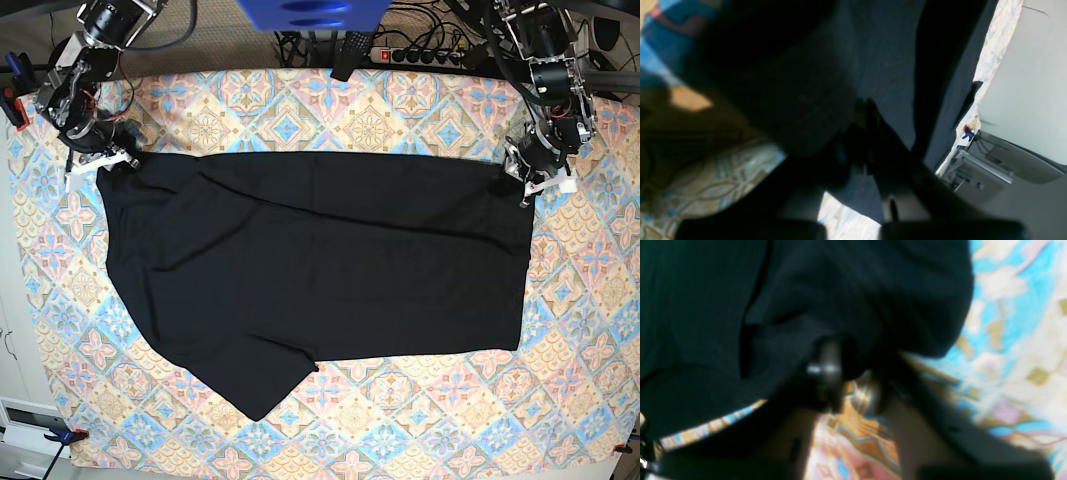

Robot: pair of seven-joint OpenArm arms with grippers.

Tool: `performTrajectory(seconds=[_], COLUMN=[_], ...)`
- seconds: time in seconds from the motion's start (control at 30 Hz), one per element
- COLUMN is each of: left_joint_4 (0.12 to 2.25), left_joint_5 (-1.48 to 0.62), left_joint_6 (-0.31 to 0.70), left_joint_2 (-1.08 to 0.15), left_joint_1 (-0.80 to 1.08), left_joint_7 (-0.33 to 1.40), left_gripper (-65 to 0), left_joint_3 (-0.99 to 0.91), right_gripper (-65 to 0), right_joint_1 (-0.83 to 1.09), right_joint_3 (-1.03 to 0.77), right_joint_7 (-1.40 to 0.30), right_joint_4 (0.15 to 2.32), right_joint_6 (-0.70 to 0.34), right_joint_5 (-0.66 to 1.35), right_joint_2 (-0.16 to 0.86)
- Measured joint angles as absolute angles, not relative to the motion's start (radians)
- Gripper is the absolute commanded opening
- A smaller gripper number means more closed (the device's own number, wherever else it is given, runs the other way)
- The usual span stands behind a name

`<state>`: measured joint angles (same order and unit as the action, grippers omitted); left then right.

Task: Fold the T-shirt properly
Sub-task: 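Pull the held shirt edge further toward the arm bases with both grippers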

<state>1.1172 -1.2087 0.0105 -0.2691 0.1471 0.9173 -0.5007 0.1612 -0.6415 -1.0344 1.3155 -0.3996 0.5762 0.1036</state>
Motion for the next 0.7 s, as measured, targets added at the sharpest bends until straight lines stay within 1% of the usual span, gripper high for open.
performTrajectory(seconds=[0.1,0.23,0.33,0.47,0.57,0.7], left_joint_4=[1.140,1.245,1.286,1.346,1.360,1.365], left_joint_5=[-1.211,-1.180,-1.183,-1.178,-1.184,-1.188], left_joint_6=[0.011,-0.004,-0.003,-0.007,-0.002,0.000], left_joint_2=[-0.291,-0.307,-0.310,-0.316,-0.316,-0.316], left_joint_1=[0.178,0.257,0.318,0.391,0.434,0.448], left_joint_7=[0.932,0.928,0.929,0.935,0.936,0.941], left_gripper=[-65.0,-65.0,-65.0,-65.0,-65.0,-65.0], left_joint_3=[-0.500,-0.499,-0.499,-0.496,-0.494,-0.492], right_gripper=[-60.3,-60.4,-60.4,-60.4,-60.4,-60.2], right_joint_1=[0.180,0.253,0.297,0.385,0.449,0.503], right_joint_3=[-0.643,-0.699,-0.719,-0.720,-0.731,-0.748], right_joint_7=[-1.041,-1.042,-1.032,-1.029,-1.059,-1.078], right_joint_4=[1.316,1.317,1.317,1.362,1.438,1.511], right_joint_6=[-0.460,-0.554,-0.601,-0.617,-0.607,-0.594], right_joint_5=[0.579,0.614,0.626,0.634,0.603,0.572], right_joint_2=[0.102,0.095,0.097,0.097,0.091,0.091])
